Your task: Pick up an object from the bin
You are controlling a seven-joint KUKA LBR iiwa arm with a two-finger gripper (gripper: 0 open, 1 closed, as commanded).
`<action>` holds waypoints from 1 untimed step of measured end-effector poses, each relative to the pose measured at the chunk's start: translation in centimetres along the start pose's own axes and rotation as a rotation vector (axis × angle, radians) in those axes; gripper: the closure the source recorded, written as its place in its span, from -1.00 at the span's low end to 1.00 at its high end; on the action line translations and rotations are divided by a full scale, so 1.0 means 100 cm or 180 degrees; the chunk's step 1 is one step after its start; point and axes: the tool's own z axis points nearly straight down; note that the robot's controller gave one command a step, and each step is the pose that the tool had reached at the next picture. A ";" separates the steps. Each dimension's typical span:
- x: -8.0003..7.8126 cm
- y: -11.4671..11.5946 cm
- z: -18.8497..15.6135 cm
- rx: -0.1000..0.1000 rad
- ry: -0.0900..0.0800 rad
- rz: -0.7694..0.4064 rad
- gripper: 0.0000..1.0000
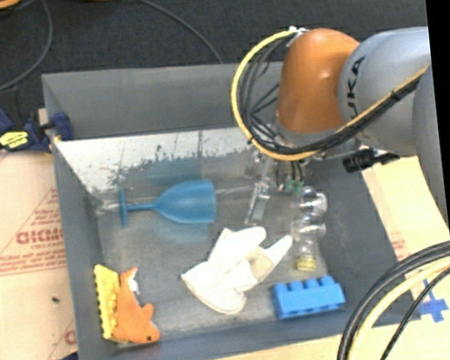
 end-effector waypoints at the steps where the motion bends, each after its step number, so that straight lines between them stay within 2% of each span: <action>1: 0.033 0.011 0.076 0.0003 -0.0003 -0.1188 -1.00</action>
Offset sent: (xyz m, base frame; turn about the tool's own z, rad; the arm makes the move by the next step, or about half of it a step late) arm -0.0134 0.0563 -0.1199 -0.1289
